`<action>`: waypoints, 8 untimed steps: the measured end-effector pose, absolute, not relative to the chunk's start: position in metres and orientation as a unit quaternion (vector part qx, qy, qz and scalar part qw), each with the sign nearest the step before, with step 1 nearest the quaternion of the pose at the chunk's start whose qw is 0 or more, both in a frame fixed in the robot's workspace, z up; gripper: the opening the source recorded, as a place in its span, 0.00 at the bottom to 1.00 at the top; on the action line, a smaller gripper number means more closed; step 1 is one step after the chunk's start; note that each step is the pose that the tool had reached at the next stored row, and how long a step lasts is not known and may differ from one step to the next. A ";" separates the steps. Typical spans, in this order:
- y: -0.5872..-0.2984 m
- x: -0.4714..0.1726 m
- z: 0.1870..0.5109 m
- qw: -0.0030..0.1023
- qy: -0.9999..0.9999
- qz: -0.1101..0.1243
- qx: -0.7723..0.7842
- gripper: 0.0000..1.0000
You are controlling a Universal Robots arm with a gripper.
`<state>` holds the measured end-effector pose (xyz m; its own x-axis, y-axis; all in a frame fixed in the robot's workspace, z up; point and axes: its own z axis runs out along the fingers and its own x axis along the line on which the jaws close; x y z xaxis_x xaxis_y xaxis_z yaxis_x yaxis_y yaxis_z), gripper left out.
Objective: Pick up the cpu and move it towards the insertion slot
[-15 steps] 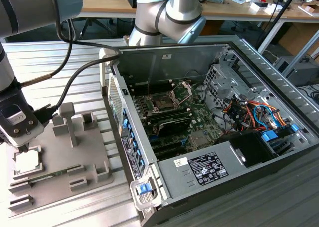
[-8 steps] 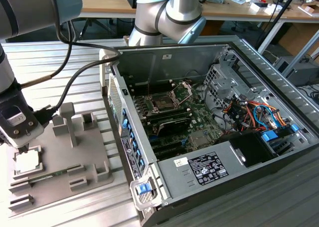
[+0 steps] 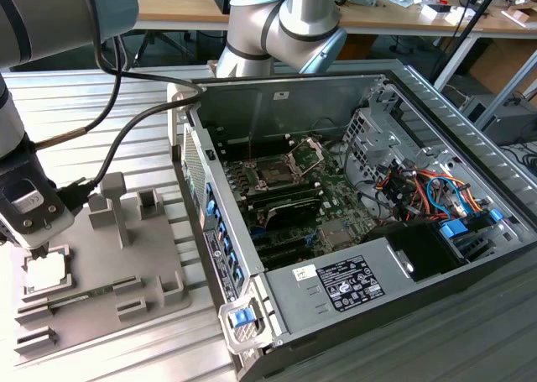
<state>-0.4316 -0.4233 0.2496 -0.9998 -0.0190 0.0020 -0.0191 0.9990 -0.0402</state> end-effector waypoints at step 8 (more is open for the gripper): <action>-0.423 -0.432 0.246 0.001 -1.000 0.020 0.010 0.11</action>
